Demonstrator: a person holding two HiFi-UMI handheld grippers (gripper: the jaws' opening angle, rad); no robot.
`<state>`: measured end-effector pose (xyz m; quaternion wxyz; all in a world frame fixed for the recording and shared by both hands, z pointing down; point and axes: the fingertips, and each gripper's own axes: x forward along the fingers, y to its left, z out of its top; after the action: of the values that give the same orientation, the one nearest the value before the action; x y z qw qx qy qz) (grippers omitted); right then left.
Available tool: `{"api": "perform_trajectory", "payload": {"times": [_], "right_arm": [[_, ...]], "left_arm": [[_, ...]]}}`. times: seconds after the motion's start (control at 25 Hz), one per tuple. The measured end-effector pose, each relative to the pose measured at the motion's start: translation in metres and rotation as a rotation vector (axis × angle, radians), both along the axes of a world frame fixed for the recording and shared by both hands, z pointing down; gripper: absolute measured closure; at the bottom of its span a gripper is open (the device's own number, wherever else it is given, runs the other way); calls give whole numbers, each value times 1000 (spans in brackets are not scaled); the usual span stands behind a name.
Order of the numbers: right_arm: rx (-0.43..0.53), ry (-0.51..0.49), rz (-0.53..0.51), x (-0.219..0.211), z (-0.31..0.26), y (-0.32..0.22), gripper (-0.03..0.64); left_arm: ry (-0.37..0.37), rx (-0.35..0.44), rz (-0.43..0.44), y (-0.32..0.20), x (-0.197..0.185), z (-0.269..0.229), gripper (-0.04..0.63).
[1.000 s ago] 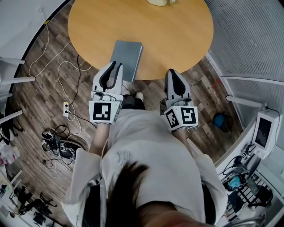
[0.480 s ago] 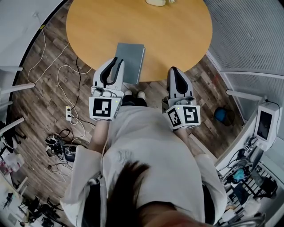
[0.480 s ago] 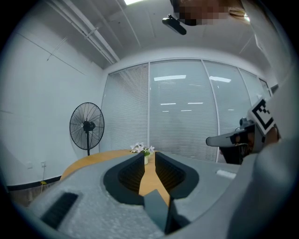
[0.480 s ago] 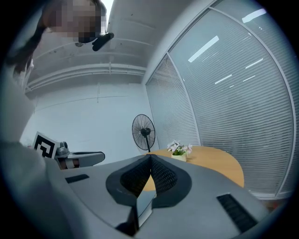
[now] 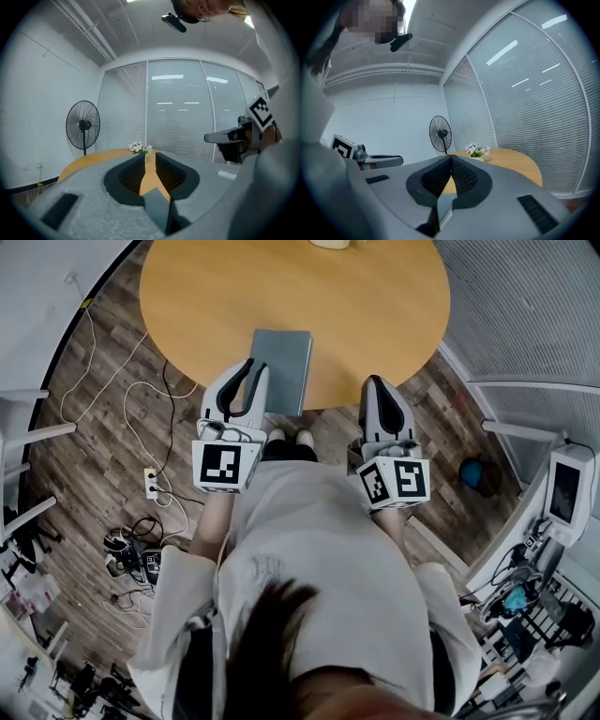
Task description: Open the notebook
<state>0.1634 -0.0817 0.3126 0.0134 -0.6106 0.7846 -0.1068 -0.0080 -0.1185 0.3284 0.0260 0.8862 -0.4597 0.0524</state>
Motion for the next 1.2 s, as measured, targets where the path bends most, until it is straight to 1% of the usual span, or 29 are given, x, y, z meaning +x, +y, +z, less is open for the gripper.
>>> {"api": "perform_trajectory", "payload": {"times": [0.36,0.52,0.72,0.88,1.0,1.2], "right_arm": [[-7,11,18,-4,2,3,615],[-32,6,14,-8,10,6,615],[-81,0,1,-9,29,9,615],[-113,-8,2,-7,44,13,615],[-139,-12,8,-4,57,17,615],[-187,-21,9,-8,78,21,615]], "left_arm": [[12,-9,19,2,-2,3,512],[12,-50,27,7,-2,14,512],[0,-112,39,16,2,45,512],[-27,-129,68,24,10,66,512],[-60,-164,91,31,19,87,504],[-120,-196,145,44,30,122,491]]}}
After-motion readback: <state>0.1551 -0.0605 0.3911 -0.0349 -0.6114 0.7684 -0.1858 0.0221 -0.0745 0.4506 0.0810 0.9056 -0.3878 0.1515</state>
